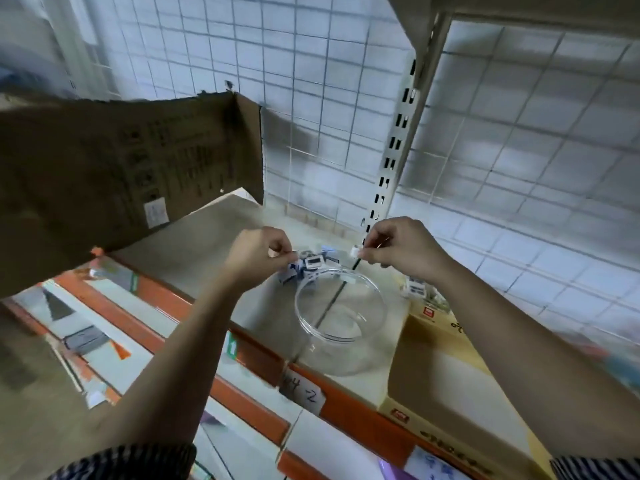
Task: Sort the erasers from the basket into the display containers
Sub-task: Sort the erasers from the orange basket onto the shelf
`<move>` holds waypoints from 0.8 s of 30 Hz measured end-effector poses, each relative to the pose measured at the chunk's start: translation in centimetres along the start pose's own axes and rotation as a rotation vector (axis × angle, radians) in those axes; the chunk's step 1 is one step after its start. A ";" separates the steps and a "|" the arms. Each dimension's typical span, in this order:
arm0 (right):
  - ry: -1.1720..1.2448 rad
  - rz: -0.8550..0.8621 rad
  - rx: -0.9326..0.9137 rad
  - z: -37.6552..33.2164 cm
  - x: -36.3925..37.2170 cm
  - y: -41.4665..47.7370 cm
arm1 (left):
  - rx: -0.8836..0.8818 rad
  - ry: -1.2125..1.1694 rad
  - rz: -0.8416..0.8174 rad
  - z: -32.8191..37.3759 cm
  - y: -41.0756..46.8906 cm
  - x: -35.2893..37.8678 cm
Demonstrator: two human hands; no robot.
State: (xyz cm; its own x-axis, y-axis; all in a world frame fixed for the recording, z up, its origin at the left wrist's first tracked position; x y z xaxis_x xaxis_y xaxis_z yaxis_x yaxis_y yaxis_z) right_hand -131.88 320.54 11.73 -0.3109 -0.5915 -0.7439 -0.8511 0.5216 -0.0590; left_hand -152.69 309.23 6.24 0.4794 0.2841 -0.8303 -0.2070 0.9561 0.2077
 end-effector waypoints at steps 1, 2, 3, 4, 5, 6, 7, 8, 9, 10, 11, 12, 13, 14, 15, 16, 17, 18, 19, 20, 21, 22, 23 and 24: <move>-0.020 -0.020 0.002 -0.1 0.5 0.7 | 0.003 -0.014 0.016 -0.4 0.0 0.2; -0.035 -0.036 0.005 -0.2 1.0 1.5 | 0.005 -0.036 0.052 -0.7 -0.1 0.2; -0.041 -0.049 0.006 -0.3 1.4 2.1 | -0.001 -0.064 0.104 -1.0 -0.4 0.0; -0.040 -0.064 0.003 -0.4 1.8 2.8 | -0.019 -0.095 0.163 -1.4 -0.9 -0.2; -0.038 -0.077 -0.001 -0.6 2.2 3.5 | -0.043 -0.128 0.223 -1.9 -1.3 -0.4; -0.039 -0.089 -0.003 -0.8 2.6 4.1 | -0.074 -0.156 0.271 -2.5 -1.7 -0.5; -0.046 -0.101 -0.003 -1.0 3.0 4.7 | -0.108 -0.176 0.303 -3.1 -2.0 -0.5; -0.055 -0.114 -0.003 -1.3 3.4 5.2 | -0.142 -0.192 0.319 -3.6 -2.1 -0.4; -0.060 -0.127 0.000 -1.6 3.8 5.7 | -0.168 -0.207 0.330 -4.0 -2.1 -0.4; -0.052 -0.135 0.002 -1.9 4.2 6.1 | -0.187 -0.223 0.337 -4.2 -2.1 -0.3; -0.032 -0.136 0.002 -2.1 4.5 6.4 | -0.196 -0.234 0.339 -4.2 -2.2 -0.3; -0.010 -0.133 0.001 -2.2 4.7 6.6 | -0.196 -0.239 0.336 -4.0 -2.2 -0.2; 0.003 -0.128 -0.001 -2.2 4.8 6.7 | -0.194 -0.241 0.331 -3.9 -2.2 -0.1; 0.006 -0.121 -0.003 -2.2 4.8 6.7 | -0.194 -0.242 0.325 -3.9 -2.2 -0.1; 0.000 -0.112 -0.003 -2.2 4.7 6.6 | -0.195 -0.244 0.319 -3.9 -2.2 0.0; -0.004 -0.104 -0.003 -2.1 4.4 6.3 | -0.192 -0.240 0.315 -3.8 -2.2 -0.1; -0.001 -0.098 -0.006 -1.9 4.1 6.0 | -0.180 -0.227 0.313 -3.7 -2.2 -0.2; 0.006 -0.091 -0.009 -1.8 3.7 5.5 | -0.161 -0.205 0.314 -3.4 -2.1 -0.4; 0.007 -0.078 -0.010 -1.6 3.1 4.9 | -0.134 -0.179 0.317 -2.8 -1.9 -0.7; 0.005 -0.057 -0.009 -1.4 2.4 4.3 | -0.102 -0.149 0.320 -1.9 -1.7 -1.2; 0.006 -0.031 -0.008 -1.1 1.6 3.5 | -0.065 -0.119 0.321 -0.7 -1.4 -1.7; 0.014 -0.002 -0.007 -0.8 0.7 2.7 | -0.019 -0.093 0.321 0.7 -1.1 -2.3; 0.025 0.029 -0.004 -0.5 -0.3 1.7 | 0.034 -0.069 0.316 2.3 -0.6 -2.8; 0.033 0.062 0.001 -0.1 -1.3 0.7 | 0.088 -0.043 0.303 4.0 -0.1 -3.1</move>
State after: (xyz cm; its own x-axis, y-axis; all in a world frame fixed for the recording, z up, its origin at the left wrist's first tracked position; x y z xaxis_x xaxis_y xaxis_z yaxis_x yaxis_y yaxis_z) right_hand -132.14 321.62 12.69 -0.3764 -0.5783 -0.7238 -0.8297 0.5580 -0.0143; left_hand -150.74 308.56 10.87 0.4430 0.5577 -0.7020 -0.2721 0.8297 0.4874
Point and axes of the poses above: each hand's wrist, its own y-axis towards the middle knuckle, its own x-axis out of the palm, z = x × y, the point moved 6 cm from there along y, towards the middle knuckle, and after that the axes turned 15 degrees about -z, right-handed, at the moved point
